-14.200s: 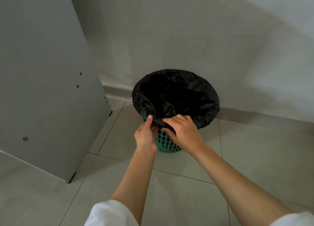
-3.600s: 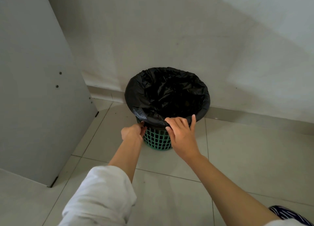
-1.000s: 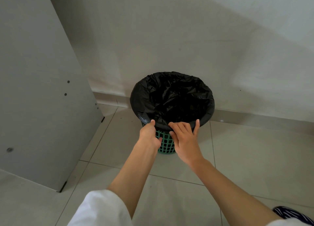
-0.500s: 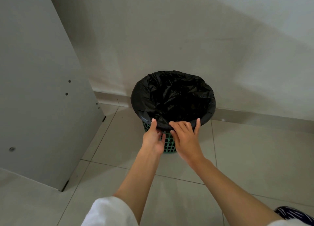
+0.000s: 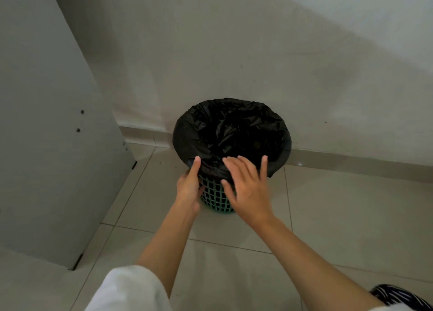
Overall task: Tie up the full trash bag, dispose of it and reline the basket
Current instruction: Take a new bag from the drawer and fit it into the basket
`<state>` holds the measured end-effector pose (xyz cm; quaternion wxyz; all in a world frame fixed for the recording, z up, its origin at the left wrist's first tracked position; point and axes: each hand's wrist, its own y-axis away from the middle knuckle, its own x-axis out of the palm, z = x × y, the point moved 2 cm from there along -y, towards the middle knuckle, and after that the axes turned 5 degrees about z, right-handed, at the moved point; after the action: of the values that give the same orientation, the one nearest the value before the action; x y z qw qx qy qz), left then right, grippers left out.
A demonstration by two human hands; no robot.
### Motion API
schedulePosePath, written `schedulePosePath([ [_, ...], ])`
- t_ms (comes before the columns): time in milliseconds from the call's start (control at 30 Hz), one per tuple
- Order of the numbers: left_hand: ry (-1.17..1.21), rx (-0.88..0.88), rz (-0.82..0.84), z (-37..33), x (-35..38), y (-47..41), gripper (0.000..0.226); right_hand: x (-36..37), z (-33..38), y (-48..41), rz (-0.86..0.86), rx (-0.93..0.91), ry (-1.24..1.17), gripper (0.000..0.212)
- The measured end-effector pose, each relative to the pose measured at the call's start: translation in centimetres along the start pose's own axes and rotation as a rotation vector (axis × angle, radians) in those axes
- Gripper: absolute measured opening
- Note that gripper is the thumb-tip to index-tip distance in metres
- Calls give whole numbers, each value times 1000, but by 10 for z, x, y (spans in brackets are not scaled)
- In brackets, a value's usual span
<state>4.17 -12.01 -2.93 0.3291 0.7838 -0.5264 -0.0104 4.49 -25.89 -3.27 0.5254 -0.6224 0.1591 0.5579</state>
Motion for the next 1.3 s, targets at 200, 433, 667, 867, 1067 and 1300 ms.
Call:
schedulePosePath([
  [200,172,-58,55,-18,-3,-17,16,16,12,-5,-72,-46,-3,26],
  [433,413,-57,-52,23,31,11,34,13,-27,16,-133,-5,37,43],
  [667,414,-93,-254,20,32,27,25,5,-22,0,-111,-107,-53,32],
  [867,383,-138,-231,6,15,15,27,9,-6,-10,-115,-48,-34,26],
  [1067,341,-99,-35,10,4,15,32,9,0,-14,-57,19,-5,24],
  [1300,50,77,-221,-9,-40,2,48,13,28,-18,-45,-40,-2,35],
])
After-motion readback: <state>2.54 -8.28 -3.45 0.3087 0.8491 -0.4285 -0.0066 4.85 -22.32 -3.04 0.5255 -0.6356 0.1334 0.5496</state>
